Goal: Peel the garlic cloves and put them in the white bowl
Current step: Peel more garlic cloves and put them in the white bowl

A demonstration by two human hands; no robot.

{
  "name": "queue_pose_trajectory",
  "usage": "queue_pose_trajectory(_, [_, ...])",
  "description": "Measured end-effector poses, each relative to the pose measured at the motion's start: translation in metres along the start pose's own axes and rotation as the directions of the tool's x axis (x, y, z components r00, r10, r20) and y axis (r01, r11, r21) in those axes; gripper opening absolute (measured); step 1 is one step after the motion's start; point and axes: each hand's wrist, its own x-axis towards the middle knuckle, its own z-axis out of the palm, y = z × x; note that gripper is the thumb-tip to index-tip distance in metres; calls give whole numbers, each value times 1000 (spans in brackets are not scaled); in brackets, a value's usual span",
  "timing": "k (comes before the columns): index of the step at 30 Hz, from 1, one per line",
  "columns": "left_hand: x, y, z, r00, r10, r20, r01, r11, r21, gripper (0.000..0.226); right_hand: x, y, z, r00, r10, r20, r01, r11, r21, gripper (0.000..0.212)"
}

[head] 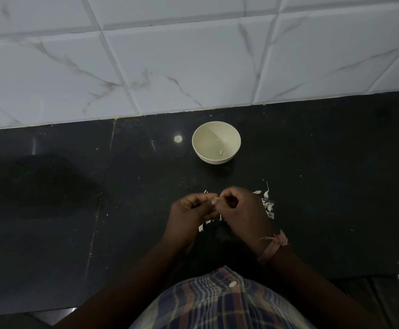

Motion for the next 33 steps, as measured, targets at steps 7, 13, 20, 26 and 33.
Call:
queue_pose_trajectory(7, [-2, -1, 0, 994, -90, 56, 96, 990, -107, 36, -6, -1, 1, 995, 99, -7, -98, 990, 101, 14])
queue_pose_trajectory(13, [-3, 0, -2, 990, -124, 71, 134, 980, -149, 31, -12, -2, 2, 991, 127, 33, -130, 980, 148, 28])
queue_pose_trajectory(20, [-8, 2, 0, 980, -186, 74, 199, 944, -262, 37, -11, -4, -2, 983, 184, -8, -178, 963, 202, 6])
queue_pose_trajectory(26, [-9, -1, -3, 977, -204, 62, 213, 919, -332, 29, -13, 1, 2, 982, 188, -17, -183, 971, 156, 22])
queue_pose_trajectory(33, [-7, -4, -7, 982, -186, 33, 185, 910, -371, 38, -13, -8, 1, 992, 105, -76, -90, 979, 183, 4])
